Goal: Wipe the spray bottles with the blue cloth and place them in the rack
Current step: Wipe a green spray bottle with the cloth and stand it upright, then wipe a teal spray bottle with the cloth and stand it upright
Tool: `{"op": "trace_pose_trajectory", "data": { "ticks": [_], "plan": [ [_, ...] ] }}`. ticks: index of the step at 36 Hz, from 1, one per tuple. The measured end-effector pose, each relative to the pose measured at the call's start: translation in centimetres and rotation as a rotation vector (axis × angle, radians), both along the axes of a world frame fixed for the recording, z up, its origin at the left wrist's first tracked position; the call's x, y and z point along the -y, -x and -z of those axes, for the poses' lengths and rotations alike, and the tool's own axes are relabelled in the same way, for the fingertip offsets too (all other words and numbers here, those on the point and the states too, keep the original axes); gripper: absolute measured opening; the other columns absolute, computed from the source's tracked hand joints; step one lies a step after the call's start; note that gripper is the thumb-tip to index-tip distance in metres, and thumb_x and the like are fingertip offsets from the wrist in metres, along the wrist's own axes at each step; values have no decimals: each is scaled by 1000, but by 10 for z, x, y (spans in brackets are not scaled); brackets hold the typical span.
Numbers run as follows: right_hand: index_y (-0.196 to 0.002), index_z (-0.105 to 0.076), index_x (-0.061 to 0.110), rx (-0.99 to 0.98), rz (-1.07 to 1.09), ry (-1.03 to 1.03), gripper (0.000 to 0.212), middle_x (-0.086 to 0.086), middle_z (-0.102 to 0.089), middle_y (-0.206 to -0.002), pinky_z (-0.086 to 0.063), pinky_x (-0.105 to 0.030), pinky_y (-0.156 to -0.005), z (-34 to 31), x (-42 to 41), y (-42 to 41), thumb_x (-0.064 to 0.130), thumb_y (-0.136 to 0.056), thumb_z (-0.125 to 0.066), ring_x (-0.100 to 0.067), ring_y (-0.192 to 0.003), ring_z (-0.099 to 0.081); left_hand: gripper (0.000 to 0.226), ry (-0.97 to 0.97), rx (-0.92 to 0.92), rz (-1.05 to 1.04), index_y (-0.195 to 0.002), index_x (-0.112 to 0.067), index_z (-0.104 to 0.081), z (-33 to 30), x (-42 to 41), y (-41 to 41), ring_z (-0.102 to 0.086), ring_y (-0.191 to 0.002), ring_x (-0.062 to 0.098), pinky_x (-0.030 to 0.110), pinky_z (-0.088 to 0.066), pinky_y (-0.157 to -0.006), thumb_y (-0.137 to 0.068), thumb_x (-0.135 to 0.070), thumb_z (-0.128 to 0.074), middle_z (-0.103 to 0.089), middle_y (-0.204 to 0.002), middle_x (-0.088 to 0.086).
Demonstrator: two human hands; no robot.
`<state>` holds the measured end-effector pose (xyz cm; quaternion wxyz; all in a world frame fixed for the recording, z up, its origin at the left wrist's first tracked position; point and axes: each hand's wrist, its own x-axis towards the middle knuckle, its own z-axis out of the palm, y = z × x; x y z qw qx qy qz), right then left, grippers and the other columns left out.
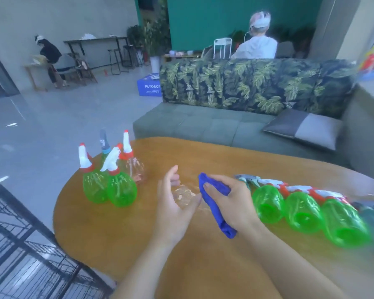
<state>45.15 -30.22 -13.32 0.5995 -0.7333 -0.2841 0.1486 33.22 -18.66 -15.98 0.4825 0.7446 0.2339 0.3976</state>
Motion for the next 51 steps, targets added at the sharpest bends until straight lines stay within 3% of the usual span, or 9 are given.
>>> {"op": "trace_pose_trajectory", "data": {
  "ticks": [7,13,17,20,22,31,36,43,51],
  "plan": [
    [-108,-76,37,-17,142,-12,16,21,-77,-88,-54,-26,-64,11,86,-27,28,-95,-77,-6,-70,-72,89,-48,-81,138,-154,-45,-39,16,54,-53,-49,-135,6,42,-45,-114,-79,-42,-88,-48,-141,-21],
    [-104,-78,36,-61,203,-13,15,20,-77,-90,-53,-23,-63,29,123,-34,24,-96,-76,-5,-74,-72,85,-203,-179,136,-152,-27,-55,49,62,-86,-36,-143,0,25,-27,-123,-77,-28,-96,-47,-152,-6],
    [-107,-77,36,-96,223,-12,16,22,-77,-92,-53,-23,-66,40,131,-37,26,-95,-77,-4,-77,-74,87,-227,-240,166,-143,-50,-53,53,65,-100,-35,-144,11,11,-18,-117,-75,-18,-97,-43,-155,1],
    [-109,-78,34,-116,227,-15,16,21,-78,-94,-55,-25,-69,46,132,-39,26,-95,-77,-5,-81,-74,87,-208,-272,182,-139,-56,-51,56,65,-109,-34,-142,8,15,-22,-116,-75,-16,-96,-40,-156,-1],
    [-109,-78,35,-117,230,-7,16,21,-78,-96,-55,-26,-73,49,131,-40,27,-95,-77,-5,-84,-74,85,-187,-268,180,-141,-50,-56,59,64,-114,-38,-140,9,7,-24,-113,-75,-14,-96,-42,-153,-3],
    [-108,-76,36,-98,221,39,16,24,-77,-92,-55,-21,-69,53,133,-31,26,-95,-76,-2,-81,-74,74,-129,-229,106,-144,-28,-63,58,55,-94,-55,-131,9,19,-40,-111,-78,-12,-90,-58,-137,-13],
    [-112,-77,32,-116,200,55,18,18,-78,-93,-55,-20,-66,54,129,-11,25,-96,-75,-5,-79,-74,70,-58,-203,75,-138,-39,-56,56,56,-72,-52,-118,-11,-1,-33,-95,-81,-16,-90,-56,-127,-21],
    [-101,-75,42,-119,162,44,19,20,-78,-91,-59,-31,-74,54,121,14,24,-96,-74,-7,-80,-74,72,9,-195,60,-139,-44,-56,54,47,-21,-56,-128,-2,30,-46,-110,-82,-16,-89,-57,-136,-21],
    [-110,-78,38,-145,95,76,17,19,-78,-95,-58,-30,-82,68,89,51,30,-96,-74,-4,-87,-73,68,-65,-301,135,-143,-52,-58,48,38,36,-47,-128,-14,-1,-31,-102,-87,-23,-81,-51,-137,-12]
  ]
}}
